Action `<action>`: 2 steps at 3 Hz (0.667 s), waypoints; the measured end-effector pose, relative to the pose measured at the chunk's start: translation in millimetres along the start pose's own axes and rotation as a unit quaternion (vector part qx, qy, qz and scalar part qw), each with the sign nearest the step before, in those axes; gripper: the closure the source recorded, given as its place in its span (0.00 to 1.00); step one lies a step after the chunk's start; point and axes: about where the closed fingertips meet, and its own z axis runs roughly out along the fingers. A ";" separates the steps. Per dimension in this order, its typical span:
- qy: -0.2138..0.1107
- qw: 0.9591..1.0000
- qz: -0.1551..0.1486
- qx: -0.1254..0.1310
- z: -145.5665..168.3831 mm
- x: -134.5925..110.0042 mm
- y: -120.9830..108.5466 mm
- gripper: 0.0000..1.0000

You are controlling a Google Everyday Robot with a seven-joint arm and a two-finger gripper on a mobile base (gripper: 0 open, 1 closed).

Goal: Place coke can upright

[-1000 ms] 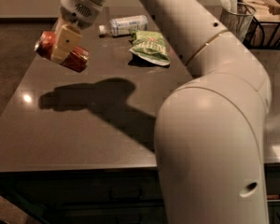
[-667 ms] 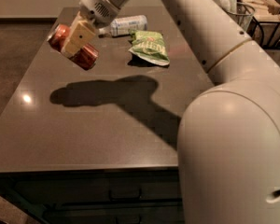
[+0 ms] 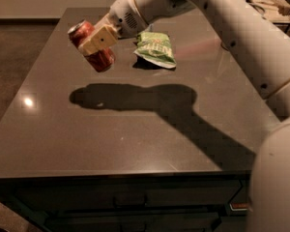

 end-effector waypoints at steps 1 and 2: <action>-0.056 0.998 0.016 0.035 -7.4 8.3 0.4 1.00; -0.126 0.989 0.036 0.064 -5.2 9.3 3.4 1.00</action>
Offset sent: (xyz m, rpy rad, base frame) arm -0.0042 -0.0175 -0.0038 0.3492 -0.0319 -0.2215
